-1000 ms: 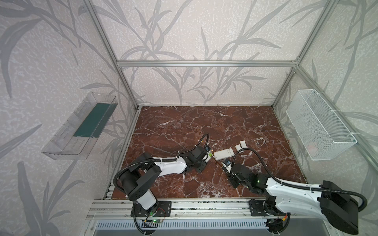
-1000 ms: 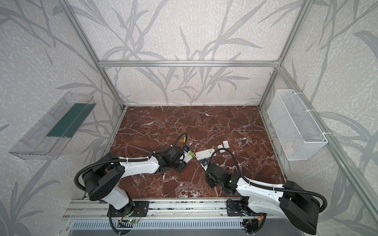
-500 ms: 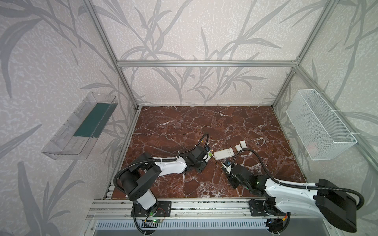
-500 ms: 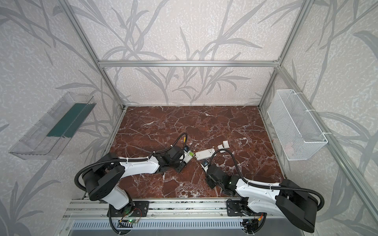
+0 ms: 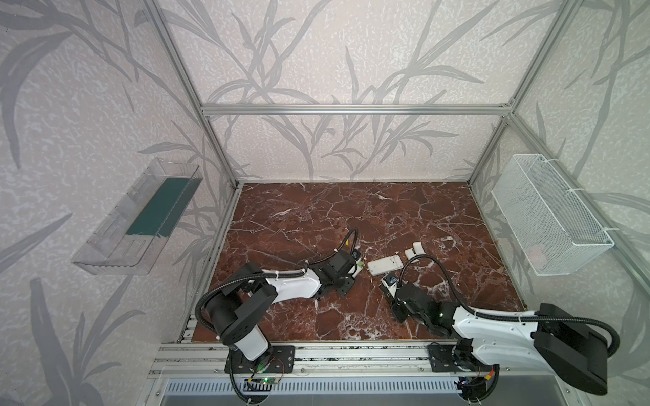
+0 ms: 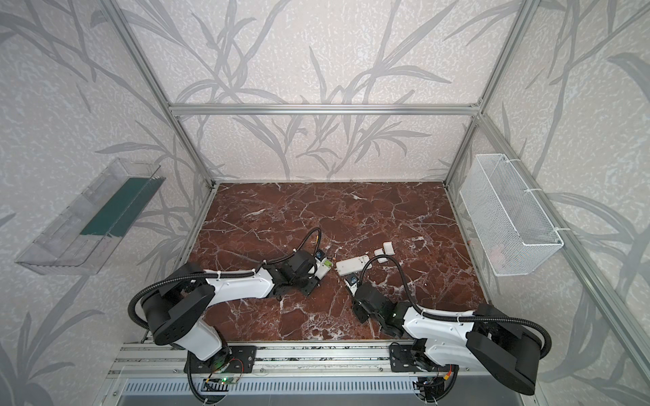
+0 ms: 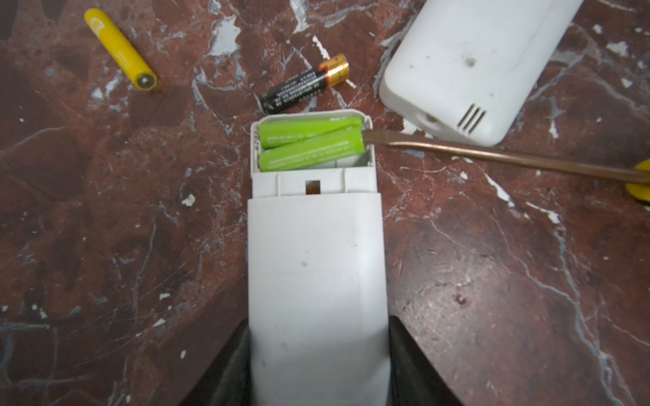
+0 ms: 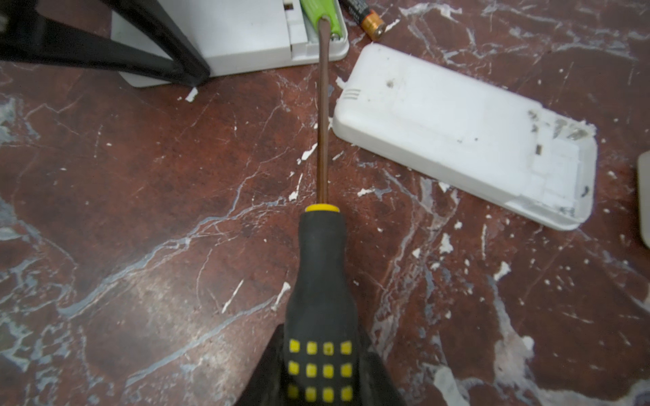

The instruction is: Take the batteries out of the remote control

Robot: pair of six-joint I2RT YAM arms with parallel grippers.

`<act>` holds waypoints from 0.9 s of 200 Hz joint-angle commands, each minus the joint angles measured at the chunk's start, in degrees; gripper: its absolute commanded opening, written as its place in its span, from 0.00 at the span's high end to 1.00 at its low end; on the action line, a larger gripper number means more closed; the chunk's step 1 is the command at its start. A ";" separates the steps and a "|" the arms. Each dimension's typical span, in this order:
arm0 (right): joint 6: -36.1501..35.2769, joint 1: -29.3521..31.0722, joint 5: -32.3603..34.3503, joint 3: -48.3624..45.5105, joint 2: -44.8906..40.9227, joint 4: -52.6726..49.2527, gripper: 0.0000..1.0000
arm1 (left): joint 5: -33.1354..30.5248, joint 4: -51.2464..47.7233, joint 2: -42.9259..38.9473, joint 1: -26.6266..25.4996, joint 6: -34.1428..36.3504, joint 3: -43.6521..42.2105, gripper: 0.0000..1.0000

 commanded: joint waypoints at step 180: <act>4.69 0.59 -0.44 1.29 -3.08 2.30 1.00 | 8.79 -3.49 2.16 -2.62 2.66 -2.51 1.00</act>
